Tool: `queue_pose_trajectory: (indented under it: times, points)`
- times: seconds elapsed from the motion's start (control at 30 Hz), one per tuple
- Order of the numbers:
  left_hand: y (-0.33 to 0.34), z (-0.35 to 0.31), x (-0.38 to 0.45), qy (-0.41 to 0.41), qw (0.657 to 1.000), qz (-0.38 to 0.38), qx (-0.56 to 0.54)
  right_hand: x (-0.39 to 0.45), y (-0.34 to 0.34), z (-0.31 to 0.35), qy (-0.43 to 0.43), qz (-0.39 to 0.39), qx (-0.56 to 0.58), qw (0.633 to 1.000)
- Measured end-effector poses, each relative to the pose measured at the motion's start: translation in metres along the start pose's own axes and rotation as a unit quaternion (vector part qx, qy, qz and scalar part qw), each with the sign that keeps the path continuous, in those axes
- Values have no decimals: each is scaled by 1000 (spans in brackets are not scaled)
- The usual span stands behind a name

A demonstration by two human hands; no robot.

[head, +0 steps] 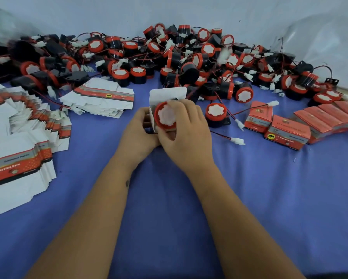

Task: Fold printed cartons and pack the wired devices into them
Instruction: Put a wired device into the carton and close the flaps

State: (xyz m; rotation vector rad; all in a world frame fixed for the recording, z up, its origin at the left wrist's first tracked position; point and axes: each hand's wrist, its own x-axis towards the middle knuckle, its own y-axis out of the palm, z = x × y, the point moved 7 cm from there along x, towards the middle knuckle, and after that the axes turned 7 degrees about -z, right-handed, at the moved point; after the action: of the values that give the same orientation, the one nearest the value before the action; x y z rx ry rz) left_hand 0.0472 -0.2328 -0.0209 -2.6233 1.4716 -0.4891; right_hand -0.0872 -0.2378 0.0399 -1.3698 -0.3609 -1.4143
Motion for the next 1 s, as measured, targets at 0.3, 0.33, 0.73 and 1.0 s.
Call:
queue_pose_trajectory:
  times: [0.3,0.33,0.73,1.0]
  points:
    - [2,0,-2,4,1000,9,-15,2,-3,-5,-21,-23,-115,993]
    - [2,0,-2,4,1000,9,-16,2,-4,-6,-22,-27,-128,991]
    - [4,-4,-3,9,1000,26,-12,-1,-1,-13,-13,4,-151,989]
    - [5,-3,-2,3,1000,21,0,-5,8,-11,-10,70,-184,980]
